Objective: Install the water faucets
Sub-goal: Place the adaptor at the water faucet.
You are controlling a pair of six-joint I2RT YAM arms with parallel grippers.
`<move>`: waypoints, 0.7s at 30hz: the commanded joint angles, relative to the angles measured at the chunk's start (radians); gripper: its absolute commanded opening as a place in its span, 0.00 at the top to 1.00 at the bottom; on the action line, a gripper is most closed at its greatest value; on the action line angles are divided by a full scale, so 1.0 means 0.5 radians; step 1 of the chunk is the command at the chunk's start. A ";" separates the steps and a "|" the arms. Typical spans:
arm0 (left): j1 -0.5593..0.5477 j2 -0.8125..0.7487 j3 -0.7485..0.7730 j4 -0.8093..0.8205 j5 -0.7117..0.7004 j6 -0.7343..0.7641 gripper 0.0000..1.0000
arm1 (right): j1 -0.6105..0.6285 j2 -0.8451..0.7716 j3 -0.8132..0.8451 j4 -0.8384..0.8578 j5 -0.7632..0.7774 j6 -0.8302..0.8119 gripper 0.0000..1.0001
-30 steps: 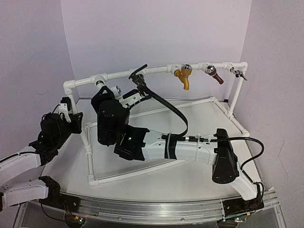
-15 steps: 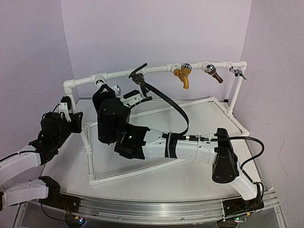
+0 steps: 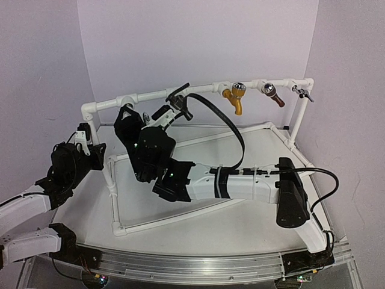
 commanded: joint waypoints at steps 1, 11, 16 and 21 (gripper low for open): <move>-0.109 0.028 -0.011 -0.249 0.474 -0.540 0.93 | -0.052 -0.161 -0.050 0.156 -0.122 -0.150 0.57; -0.109 0.043 -0.019 -0.237 0.476 -0.530 0.93 | -0.052 -0.218 -0.176 0.278 -0.085 -0.285 0.52; -0.108 0.045 -0.022 -0.241 0.472 -0.523 0.93 | -0.052 -0.256 -0.246 0.328 -0.107 -0.312 0.70; -0.108 0.043 -0.031 -0.247 0.467 -0.521 0.93 | -0.050 -0.288 -0.292 0.357 -0.160 -0.366 0.96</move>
